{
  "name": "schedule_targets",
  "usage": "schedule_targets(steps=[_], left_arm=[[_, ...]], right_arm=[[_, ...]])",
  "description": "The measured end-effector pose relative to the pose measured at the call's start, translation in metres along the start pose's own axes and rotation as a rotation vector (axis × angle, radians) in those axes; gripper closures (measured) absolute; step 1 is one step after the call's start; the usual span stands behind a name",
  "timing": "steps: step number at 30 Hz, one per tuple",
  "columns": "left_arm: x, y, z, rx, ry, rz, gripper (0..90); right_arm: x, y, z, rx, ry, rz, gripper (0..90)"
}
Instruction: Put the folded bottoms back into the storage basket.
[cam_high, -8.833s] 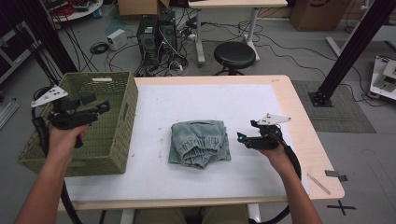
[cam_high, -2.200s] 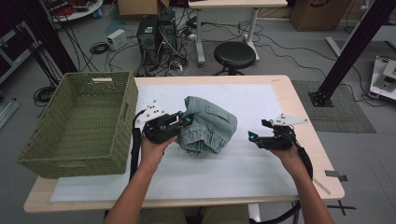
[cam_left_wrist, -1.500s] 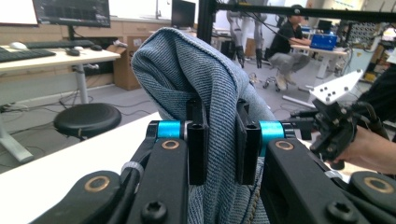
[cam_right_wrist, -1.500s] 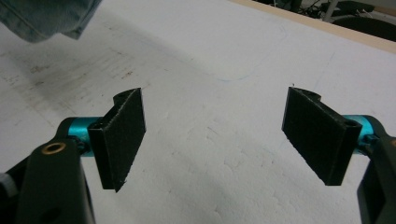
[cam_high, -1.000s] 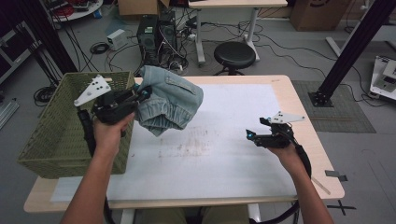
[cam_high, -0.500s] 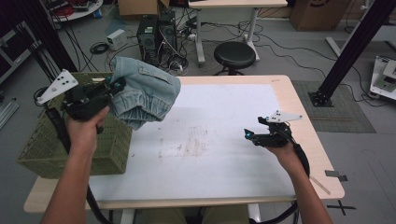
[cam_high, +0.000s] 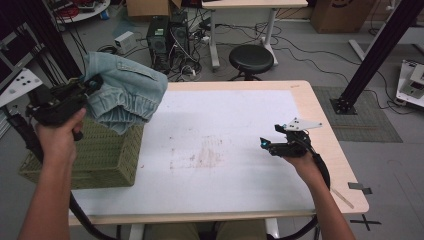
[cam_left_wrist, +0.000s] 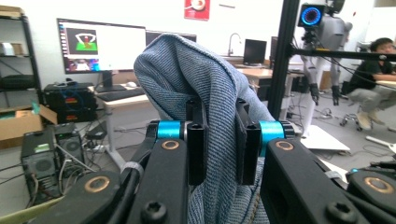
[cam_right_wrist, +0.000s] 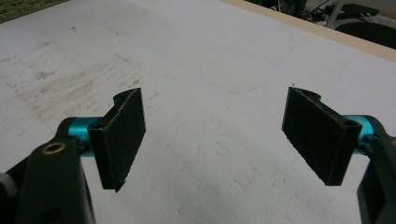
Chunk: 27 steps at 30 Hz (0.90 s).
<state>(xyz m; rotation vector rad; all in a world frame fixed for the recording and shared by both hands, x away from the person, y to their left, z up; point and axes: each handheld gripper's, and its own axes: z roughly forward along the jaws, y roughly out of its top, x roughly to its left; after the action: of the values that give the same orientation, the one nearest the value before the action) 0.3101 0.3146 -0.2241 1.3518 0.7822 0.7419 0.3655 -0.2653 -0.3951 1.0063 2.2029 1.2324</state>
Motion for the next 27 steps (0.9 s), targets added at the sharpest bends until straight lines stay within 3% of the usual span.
schedule_targets(steps=[11,16,22,24,26,27], left_arm=[[0.021,0.009,-0.031,-0.018,0.064,-0.013,78.7],[0.032,-0.001,-0.041,-0.005,0.096,-0.027,78.6],[0.051,-0.023,-0.052,0.02,0.144,-0.092,78.5],[0.066,-0.036,-0.053,0.061,0.201,-0.153,77.2],[0.08,-0.05,-0.054,0.104,0.322,-0.224,62.9],[0.084,-0.055,-0.057,0.087,0.349,-0.248,56.0]], right_arm=[[0.002,0.003,0.004,0.003,0.004,-0.012,22.0],[0.004,0.005,0.005,0.002,0.008,-0.018,22.0],[0.006,0.006,0.006,0.009,0.003,-0.02,22.0],[0.007,0.007,0.007,0.011,0.006,-0.019,22.0],[0.008,0.008,0.008,0.012,0.009,-0.024,22.0],[0.009,0.008,0.008,0.012,0.008,-0.026,22.0]])
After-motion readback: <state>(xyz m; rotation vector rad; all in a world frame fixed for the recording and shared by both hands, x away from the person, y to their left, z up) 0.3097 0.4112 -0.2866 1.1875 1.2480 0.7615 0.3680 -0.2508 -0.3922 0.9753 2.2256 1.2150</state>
